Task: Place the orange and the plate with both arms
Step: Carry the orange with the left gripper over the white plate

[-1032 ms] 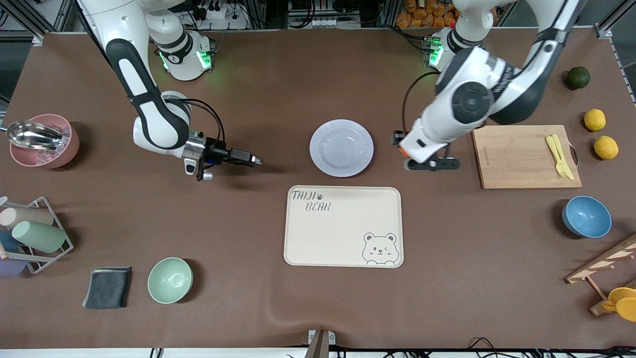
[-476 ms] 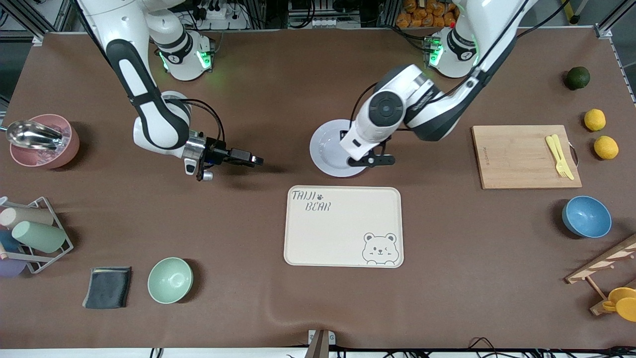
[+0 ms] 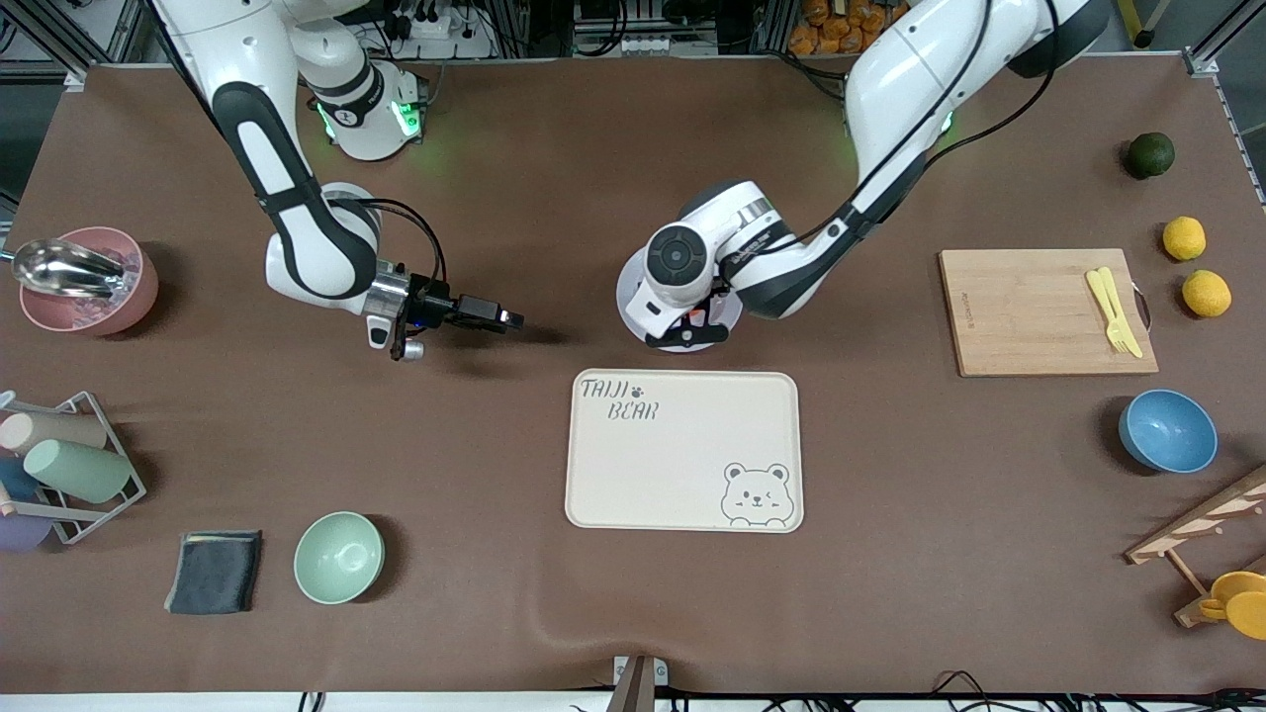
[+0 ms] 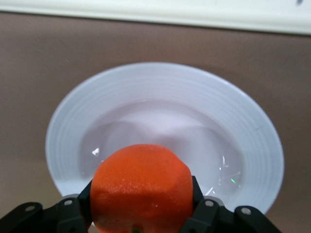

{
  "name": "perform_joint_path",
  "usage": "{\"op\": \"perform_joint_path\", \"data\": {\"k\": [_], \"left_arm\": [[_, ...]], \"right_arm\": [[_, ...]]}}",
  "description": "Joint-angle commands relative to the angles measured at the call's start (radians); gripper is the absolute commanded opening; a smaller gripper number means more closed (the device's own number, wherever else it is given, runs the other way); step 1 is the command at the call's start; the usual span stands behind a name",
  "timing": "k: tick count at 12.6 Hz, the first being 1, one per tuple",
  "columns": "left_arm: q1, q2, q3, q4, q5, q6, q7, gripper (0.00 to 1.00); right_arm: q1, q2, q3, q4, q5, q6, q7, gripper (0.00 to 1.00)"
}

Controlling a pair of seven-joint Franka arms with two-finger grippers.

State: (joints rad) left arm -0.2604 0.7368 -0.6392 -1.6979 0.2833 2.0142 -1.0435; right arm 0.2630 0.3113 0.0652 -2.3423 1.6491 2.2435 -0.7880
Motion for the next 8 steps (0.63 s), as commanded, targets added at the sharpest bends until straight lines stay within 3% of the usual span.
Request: {"op": "perform_joint_path", "data": {"k": [1, 2, 3, 8], "left_arm": [[-0.048, 0.024, 0.03, 0.026, 0.014, -0.002, -0.038, 0.0], [-0.046, 0.024, 0.03, 0.024, 0.013, -0.002, -0.038, 0.58], [-0.054, 0.023, 0.03, 0.023, 0.028, -0.003, -0.038, 1.0], [-0.048, -0.031, 0.03, 0.086, 0.019, -0.028, -0.067, 1.0]], "right_arm": [[-0.008, -0.003, 0.004, -0.009, 0.034, -0.004, -0.033, 1.0], [-0.008, -0.003, 0.004, -0.009, 0.034, -0.002, -0.033, 1.0], [-0.008, -0.003, 0.004, -0.009, 0.034, -0.002, -0.033, 1.0], [-0.008, 0.002, 0.004, -0.009, 0.034, -0.002, -0.039, 1.0]]}}
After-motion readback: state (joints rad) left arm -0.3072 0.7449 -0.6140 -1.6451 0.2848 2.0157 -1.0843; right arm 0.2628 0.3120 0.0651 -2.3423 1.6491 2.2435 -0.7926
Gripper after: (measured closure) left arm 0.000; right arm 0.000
